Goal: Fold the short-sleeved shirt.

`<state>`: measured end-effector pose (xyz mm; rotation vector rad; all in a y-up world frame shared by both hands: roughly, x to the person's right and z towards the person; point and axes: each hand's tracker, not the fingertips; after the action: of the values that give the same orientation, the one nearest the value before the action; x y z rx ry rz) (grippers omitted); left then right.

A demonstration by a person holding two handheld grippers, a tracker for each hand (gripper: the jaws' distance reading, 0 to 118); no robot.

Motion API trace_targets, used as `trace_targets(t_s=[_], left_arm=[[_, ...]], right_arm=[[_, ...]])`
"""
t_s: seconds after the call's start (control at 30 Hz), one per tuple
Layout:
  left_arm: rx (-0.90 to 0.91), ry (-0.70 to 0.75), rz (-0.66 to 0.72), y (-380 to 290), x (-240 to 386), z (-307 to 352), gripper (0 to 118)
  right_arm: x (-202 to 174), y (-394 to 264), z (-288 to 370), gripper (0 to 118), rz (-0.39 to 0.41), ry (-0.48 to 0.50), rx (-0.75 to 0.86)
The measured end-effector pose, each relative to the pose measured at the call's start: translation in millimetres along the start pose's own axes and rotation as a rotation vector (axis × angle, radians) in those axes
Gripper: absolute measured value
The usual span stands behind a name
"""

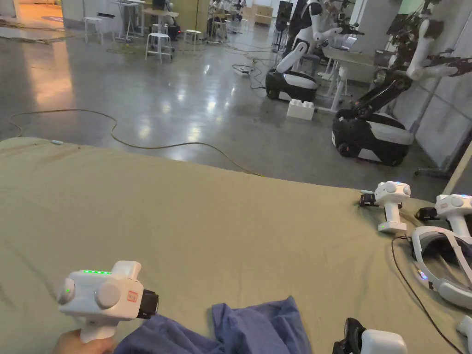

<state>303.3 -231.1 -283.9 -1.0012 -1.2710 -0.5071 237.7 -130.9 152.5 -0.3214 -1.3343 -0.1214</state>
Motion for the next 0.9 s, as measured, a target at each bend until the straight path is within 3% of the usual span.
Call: trace_targets(t_s=[0.2, 0.37, 0.43, 0.5, 0.53, 0.57, 0.6, 0.63, 0.77, 0.9], left_arm=[[-0.172, 0.062, -0.031, -1, 10, -54, 72], [-0.116, 0.171, -0.153, -9, 33, -54, 70], [-0.098, 0.144, -0.213, -13, 40, -53, 56], [-0.098, 0.126, -0.207, -16, 40, -49, 22], [-0.094, 0.116, -0.200, -17, 38, -47, 10], [-0.086, 0.096, -0.178, -18, 36, -43, 5], [-0.069, 0.088, -0.161, -19, 34, -37, 5], [-0.045, 0.071, -0.152, -20, 32, -31, 5], [0.063, 0.039, -0.141, -28, 32, 4, 5], [0.135, 0.011, -0.107, -38, 32, 35, 5]], right_arm=[[20, -15, -14, 2, 0.025, -0.043, -0.057], [35, -20, -35, 2, 0.001, -0.059, -0.118], [38, -17, -50, 2, -0.020, -0.048, -0.139], [39, -13, -72, 3, -0.031, -0.023, -0.192], [40, -10, -87, 14, -0.037, -0.006, -0.227], [40, -7, -102, 40, -0.046, 0.024, -0.268], [41, -4, -118, 56, -0.069, 0.066, -0.312], [40, -2, -135, 64, -0.075, 0.099, -0.343], [22, 2, -192, 65, 0.020, 0.125, -0.461], [-3, -9, -242, 65, 0.097, 0.223, -0.583]])
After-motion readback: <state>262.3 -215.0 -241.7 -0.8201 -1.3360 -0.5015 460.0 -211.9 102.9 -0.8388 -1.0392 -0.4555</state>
